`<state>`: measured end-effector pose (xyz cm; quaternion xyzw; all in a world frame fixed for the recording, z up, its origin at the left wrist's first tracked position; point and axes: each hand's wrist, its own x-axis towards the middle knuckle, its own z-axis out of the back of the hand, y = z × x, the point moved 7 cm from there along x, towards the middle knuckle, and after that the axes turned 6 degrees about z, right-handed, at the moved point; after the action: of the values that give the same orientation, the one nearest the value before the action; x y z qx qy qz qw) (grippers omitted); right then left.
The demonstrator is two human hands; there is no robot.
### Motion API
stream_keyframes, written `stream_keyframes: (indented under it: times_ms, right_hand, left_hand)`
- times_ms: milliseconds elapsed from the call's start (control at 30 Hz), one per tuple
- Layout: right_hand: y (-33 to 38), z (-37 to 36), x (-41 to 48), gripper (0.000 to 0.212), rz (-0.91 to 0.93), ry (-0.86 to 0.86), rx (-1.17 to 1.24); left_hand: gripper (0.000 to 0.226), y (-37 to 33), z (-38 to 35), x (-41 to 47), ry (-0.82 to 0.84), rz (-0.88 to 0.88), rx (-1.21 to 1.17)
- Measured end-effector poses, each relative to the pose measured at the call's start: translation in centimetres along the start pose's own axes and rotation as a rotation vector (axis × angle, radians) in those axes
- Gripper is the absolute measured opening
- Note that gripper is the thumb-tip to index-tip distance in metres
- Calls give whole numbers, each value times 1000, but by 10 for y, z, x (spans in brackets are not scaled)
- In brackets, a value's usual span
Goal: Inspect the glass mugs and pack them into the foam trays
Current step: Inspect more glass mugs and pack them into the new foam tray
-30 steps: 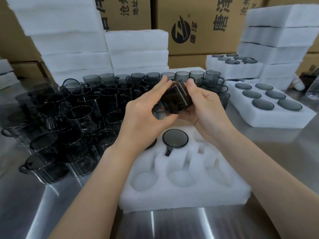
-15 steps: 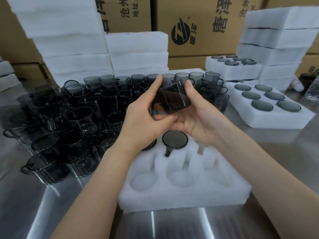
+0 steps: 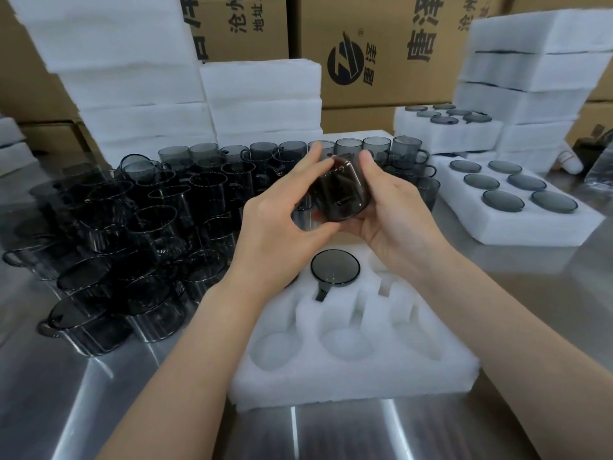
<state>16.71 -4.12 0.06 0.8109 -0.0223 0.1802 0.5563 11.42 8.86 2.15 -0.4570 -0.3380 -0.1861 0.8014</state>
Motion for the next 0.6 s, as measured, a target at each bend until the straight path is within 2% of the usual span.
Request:
stream_keyframes:
  times_ms: [100, 167, 267, 333, 367, 533, 600]
  right_hand:
    - [-3, 2, 2, 37, -55, 5, 64]
    - [-4, -4, 2, 38, -101, 76, 129]
    - [-6, -18, -4, 63, -186, 238, 229]
    - [-6, -22, -7, 78, -168, 315, 193]
    - [-5, -22, -7, 78, -139, 320, 161]
    - [2, -12, -5, 44, 59, 179, -14]
    - [6, -8, -4, 44, 118, 123, -56]
  left_hand:
    - [66, -1, -2, -1, 43, 16, -84]
    - [68, 0, -3, 0, 66, 62, -173]
    - [73, 6, -5, 0, 101, 143, -245]
    - [74, 9, -5, 0, 112, 175, -235]
    - [75, 9, -6, 0, 113, 186, -224]
    - [86, 8, -7, 0, 124, 180, -125]
    - [84, 5, -6, 0, 105, 130, -67]
